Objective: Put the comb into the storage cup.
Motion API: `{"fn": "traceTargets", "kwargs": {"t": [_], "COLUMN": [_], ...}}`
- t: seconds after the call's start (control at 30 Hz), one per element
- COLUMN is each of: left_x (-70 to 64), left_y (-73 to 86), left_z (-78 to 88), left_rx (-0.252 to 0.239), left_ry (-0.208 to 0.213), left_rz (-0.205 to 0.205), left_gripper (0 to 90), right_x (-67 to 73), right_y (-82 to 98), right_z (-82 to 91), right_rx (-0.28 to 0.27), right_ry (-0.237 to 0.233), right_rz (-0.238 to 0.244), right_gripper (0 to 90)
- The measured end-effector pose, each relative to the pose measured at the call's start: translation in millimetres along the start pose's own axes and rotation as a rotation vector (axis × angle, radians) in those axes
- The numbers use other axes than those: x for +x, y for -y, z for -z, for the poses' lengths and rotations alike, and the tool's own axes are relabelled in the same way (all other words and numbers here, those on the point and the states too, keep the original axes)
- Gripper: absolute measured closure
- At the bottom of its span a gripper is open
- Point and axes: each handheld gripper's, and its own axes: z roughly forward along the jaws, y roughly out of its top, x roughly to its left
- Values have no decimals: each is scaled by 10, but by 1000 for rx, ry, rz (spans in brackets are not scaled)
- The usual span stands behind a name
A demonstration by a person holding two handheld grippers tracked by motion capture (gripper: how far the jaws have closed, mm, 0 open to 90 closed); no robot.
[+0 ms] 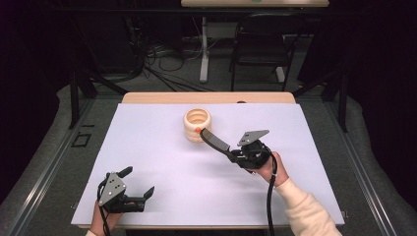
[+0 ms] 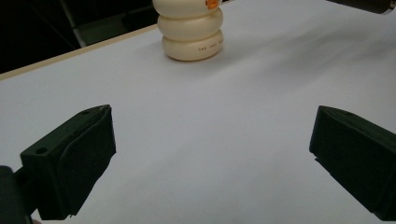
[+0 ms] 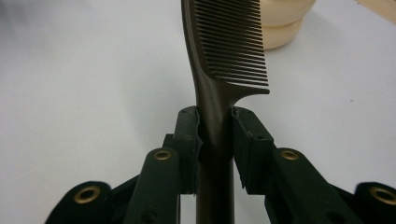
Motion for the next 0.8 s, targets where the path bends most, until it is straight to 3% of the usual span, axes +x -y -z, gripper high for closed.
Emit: {"fn": "traceTargets", "kwargs": {"t": [0.63,0.8], "left_x": [6,7], "left_y": [2,4], "left_z": [-8,-11], "left_rx": [-1,-2], "left_ry": [-1,0], "left_rz": [2,5], "left_gripper": [4,4], "right_x": [1,-1], "right_y": [-58,-72], "right_z": [-18,-42], "right_rx": [-154,-167], "right_ry": [93,96], "right_rz": [-8,-11], "right_gripper": [722,722]}}
